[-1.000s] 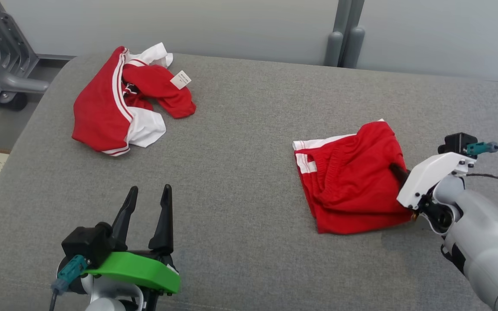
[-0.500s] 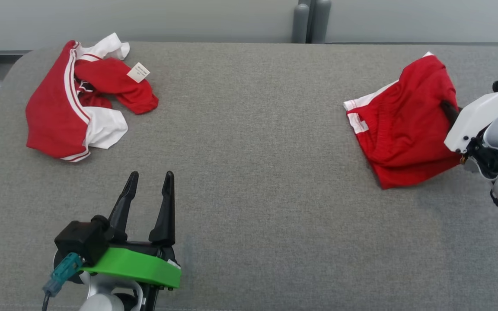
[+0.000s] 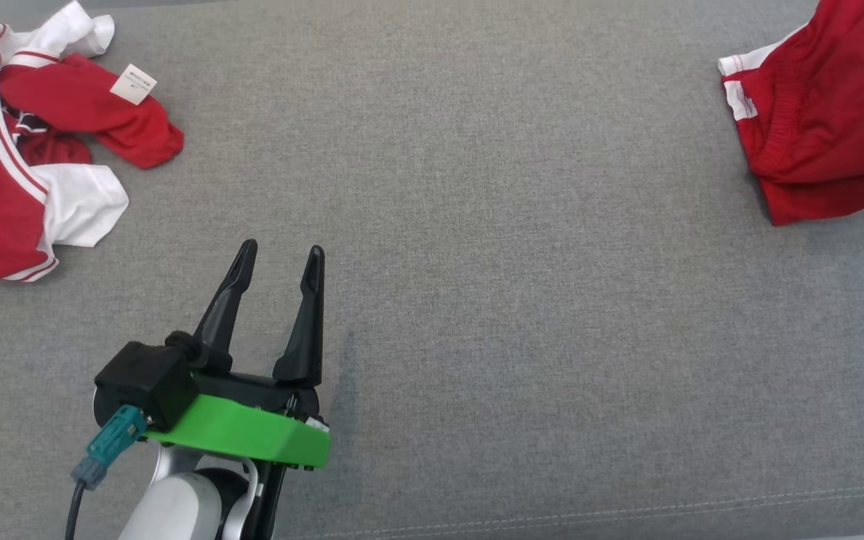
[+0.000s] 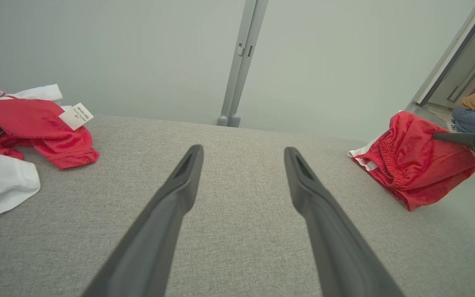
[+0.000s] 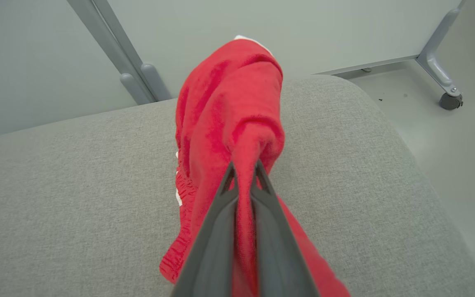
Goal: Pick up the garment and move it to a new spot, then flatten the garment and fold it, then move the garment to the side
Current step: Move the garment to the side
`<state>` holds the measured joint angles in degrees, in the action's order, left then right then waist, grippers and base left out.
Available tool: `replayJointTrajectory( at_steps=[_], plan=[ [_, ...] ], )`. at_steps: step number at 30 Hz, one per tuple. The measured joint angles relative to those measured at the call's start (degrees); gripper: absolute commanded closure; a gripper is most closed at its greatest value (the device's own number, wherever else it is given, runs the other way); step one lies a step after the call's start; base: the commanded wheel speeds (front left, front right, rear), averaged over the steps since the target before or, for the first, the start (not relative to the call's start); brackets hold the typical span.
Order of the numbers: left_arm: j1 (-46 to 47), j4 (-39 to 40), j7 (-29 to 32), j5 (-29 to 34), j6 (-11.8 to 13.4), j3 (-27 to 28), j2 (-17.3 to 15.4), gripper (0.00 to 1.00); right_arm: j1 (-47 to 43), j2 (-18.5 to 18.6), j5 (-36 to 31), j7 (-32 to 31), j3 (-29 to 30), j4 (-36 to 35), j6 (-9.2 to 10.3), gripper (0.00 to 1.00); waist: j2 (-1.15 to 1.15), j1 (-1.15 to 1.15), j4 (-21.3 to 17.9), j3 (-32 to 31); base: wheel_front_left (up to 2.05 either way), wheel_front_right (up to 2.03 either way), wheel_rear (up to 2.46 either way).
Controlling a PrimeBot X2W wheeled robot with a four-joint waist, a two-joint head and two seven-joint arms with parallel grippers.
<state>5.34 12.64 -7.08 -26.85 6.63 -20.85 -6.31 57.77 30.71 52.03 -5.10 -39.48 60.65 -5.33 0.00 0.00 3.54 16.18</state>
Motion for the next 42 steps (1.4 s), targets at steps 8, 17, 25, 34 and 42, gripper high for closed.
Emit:
replayJointTrajectory(
  at_steps=[8,17,25,34,42],
  plan=[
    [2.03,0.45,1.02,0.52,-0.07,-0.22,-0.34,0.00,0.83,1.29,-2.14,1.10,-0.76,1.51,1.91,1.00,0.00,0.00,-1.08,4.86,0.00,0.00,0.00],
    [3.05,0.82,1.55,0.91,-0.07,0.02,-0.74,0.00,1.47,1.90,-6.08,4.16,-2.93,3.35,5.02,0.82,0.00,0.00,-1.00,7.68,0.00,0.00,0.00],
    [3.58,0.79,1.59,0.90,-0.07,-0.05,-0.69,0.00,1.66,2.37,-7.06,6.92,-3.15,5.35,8.06,0.00,0.00,0.00,-1.41,8.33,0.00,0.00,0.00],
    [3.91,0.01,1.48,0.90,-0.07,0.88,-0.77,0.00,1.58,0.34,-6.26,11.48,-1.62,5.70,8.44,0.00,0.00,0.00,-2.85,7.54,0.00,0.00,0.00],
    [4.78,-2.89,0.40,0.80,-0.15,1.21,-0.43,0.00,1.59,-2.23,-6.78,18.53,-2.09,2.04,7.67,0.00,0.00,0.00,-4.38,4.95,0.00,0.00,0.00]
  ],
)
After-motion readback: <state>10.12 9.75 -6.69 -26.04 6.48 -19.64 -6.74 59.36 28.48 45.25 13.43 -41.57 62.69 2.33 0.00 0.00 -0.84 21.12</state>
